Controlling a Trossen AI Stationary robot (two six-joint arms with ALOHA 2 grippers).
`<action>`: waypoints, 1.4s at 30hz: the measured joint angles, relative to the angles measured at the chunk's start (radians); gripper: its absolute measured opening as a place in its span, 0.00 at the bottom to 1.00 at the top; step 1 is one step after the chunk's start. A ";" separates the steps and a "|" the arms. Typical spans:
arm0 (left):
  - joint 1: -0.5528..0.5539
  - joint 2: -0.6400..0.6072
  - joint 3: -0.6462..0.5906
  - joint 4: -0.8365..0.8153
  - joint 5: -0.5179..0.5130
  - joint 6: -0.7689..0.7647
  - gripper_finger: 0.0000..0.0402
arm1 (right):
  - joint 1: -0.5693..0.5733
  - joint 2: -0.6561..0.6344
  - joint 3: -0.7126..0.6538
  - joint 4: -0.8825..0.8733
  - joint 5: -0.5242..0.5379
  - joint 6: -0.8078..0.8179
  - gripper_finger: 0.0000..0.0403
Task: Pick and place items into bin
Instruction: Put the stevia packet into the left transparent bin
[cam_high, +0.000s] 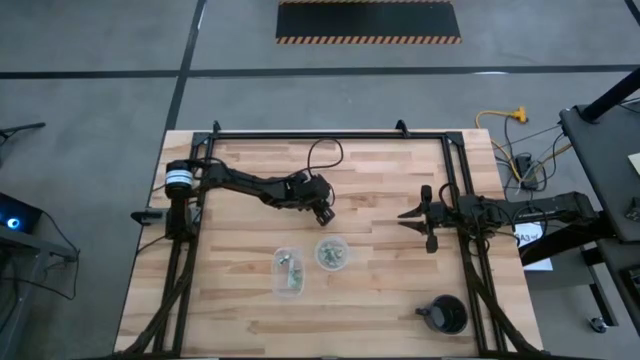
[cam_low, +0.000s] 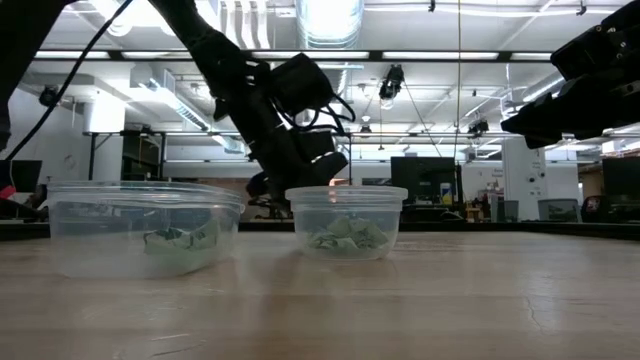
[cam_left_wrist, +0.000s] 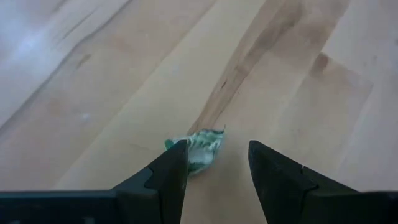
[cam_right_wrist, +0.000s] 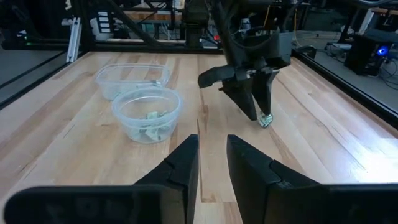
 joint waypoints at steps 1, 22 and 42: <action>0.001 0.000 0.000 -0.008 0.000 -0.004 0.38 | 0.000 0.000 0.000 0.000 0.000 -0.001 0.19; 0.031 0.039 0.004 0.006 -0.014 -0.015 0.27 | 0.000 0.000 0.000 0.000 -0.001 0.000 0.17; 0.008 0.013 0.002 -0.031 -0.034 0.040 0.00 | 0.000 0.000 0.000 0.000 -0.001 -0.001 0.20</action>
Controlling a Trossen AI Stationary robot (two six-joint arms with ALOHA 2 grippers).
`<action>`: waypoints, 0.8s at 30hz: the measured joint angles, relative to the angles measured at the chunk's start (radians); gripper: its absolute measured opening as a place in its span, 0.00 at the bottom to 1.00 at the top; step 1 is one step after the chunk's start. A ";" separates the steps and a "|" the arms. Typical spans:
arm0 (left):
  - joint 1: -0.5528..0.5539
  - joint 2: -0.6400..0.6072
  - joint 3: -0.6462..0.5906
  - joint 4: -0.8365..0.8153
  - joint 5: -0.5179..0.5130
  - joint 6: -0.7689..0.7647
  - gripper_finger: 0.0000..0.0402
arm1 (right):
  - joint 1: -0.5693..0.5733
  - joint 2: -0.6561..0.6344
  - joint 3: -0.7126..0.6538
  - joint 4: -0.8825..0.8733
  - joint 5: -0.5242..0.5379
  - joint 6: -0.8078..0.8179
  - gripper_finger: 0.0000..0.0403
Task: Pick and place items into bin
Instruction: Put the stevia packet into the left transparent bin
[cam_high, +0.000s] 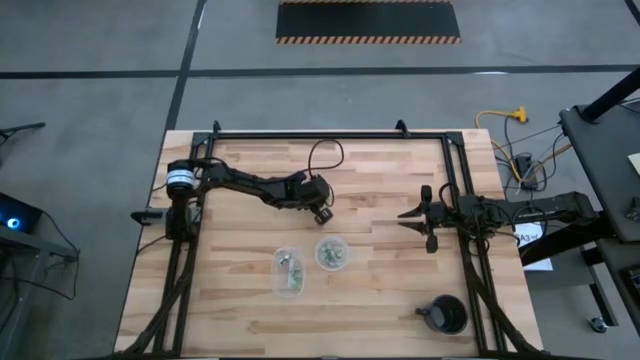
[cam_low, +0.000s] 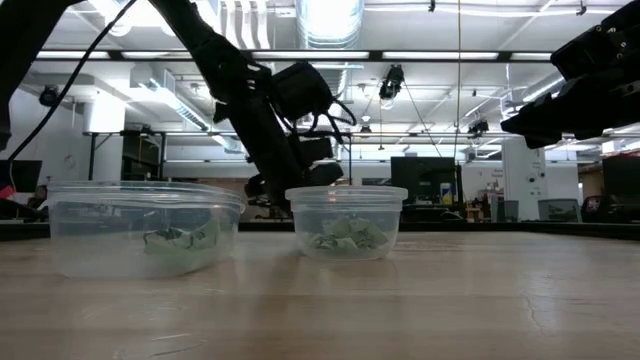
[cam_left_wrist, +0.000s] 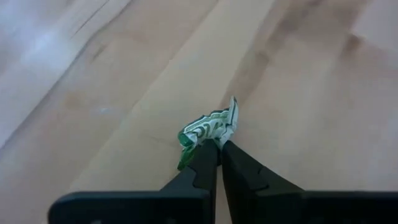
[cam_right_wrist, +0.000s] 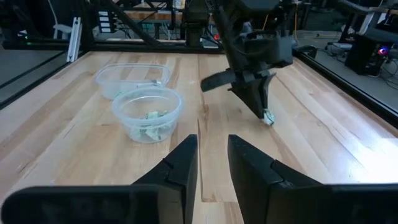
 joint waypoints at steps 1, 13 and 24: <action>-0.006 -0.013 0.000 -0.006 0.000 0.008 0.00 | 0.000 0.000 0.000 0.000 0.000 0.001 0.19; -0.143 -0.180 -0.029 -0.056 -0.036 0.035 0.00 | 0.000 0.000 0.000 0.000 -0.001 0.000 0.18; -0.321 -0.262 -0.034 -0.129 -0.039 0.039 0.00 | 0.000 0.000 0.000 0.000 0.004 0.001 0.21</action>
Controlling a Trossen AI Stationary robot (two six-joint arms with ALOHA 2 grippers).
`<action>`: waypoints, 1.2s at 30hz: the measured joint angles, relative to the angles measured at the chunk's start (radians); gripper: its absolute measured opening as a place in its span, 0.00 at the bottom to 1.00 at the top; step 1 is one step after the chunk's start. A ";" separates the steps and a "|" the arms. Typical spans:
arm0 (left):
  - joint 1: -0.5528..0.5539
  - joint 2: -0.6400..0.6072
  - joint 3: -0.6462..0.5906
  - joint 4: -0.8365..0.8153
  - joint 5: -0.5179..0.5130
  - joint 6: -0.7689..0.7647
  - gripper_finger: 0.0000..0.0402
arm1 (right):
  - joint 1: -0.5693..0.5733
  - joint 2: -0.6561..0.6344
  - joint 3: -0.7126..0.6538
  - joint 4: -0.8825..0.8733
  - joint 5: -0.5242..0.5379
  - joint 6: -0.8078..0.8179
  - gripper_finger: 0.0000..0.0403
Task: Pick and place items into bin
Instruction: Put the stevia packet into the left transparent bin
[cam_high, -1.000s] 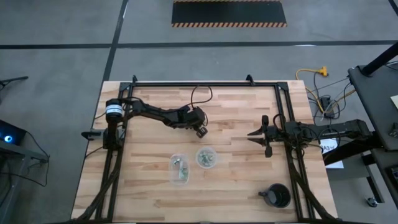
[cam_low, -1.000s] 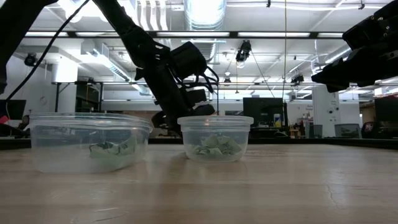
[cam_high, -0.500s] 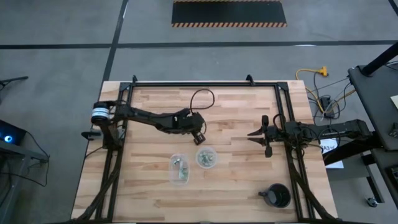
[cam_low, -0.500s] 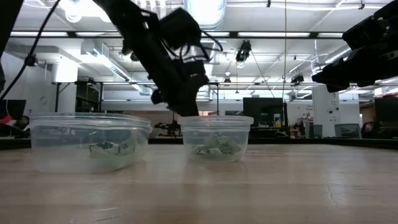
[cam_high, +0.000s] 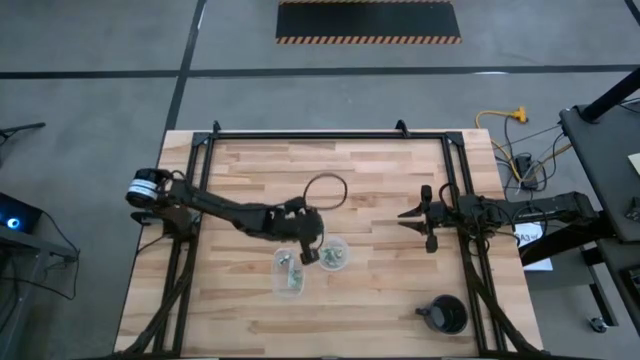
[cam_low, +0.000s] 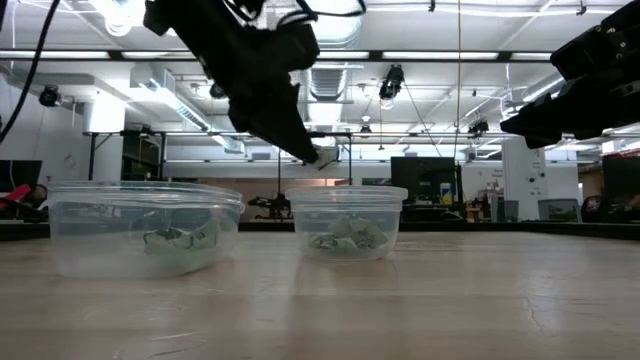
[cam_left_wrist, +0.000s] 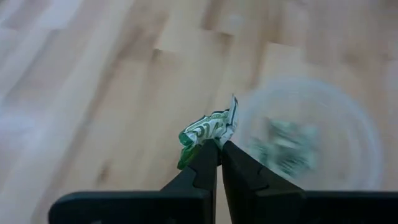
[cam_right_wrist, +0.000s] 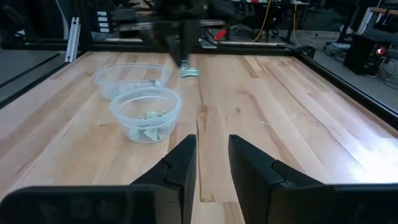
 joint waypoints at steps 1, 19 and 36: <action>-0.019 0.000 0.000 0.000 0.000 0.000 0.00 | 0.000 0.000 0.000 0.000 0.001 -0.001 0.21; -0.259 -0.021 0.003 -0.012 0.001 -0.033 0.00 | 0.000 0.000 0.000 0.000 0.001 -0.002 0.18; -0.378 -0.021 0.003 -0.013 0.045 -0.088 0.00 | 0.000 0.000 0.000 0.000 0.001 -0.001 0.19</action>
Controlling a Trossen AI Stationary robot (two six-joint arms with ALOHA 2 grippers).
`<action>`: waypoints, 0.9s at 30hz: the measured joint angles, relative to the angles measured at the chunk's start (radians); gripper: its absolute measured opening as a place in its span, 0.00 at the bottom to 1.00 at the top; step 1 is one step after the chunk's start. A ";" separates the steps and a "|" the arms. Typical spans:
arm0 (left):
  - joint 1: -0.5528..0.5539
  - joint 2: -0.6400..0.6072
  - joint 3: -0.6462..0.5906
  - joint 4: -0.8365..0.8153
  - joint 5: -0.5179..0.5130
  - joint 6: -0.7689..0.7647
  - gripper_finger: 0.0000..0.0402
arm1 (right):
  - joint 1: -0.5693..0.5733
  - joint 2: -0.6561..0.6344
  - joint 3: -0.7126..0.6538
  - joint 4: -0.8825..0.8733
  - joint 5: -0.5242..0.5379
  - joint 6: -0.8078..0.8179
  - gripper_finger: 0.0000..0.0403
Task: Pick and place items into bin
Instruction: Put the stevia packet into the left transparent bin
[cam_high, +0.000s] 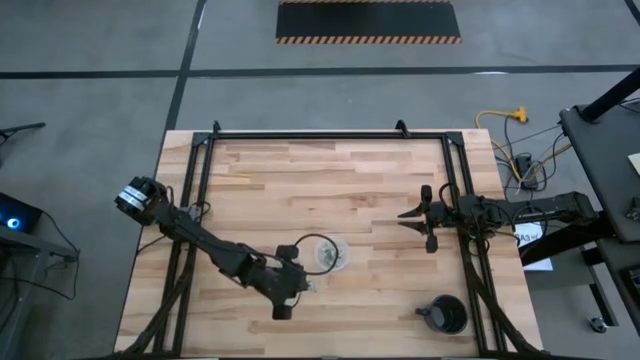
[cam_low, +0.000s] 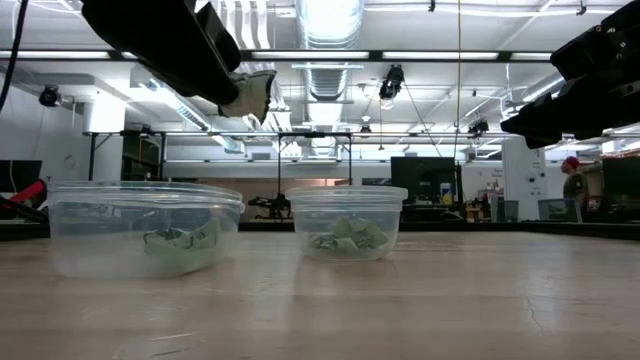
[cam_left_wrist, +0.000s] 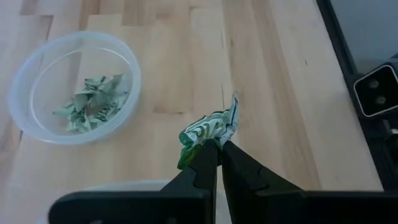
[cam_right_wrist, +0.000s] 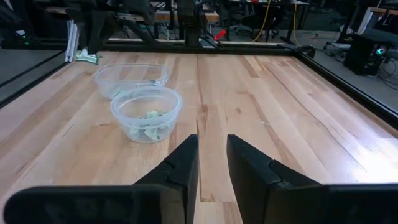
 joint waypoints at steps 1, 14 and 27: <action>-0.003 0.000 0.000 0.000 0.002 -0.001 0.00 | 0.000 0.000 0.000 0.000 0.000 0.000 0.18; -0.010 0.000 0.001 -0.202 -0.006 -0.157 0.00 | 0.000 0.000 0.000 0.000 0.000 0.000 0.19; -0.011 -0.009 0.013 -0.312 0.000 -0.208 0.00 | 0.000 0.000 0.000 0.000 0.000 0.000 0.19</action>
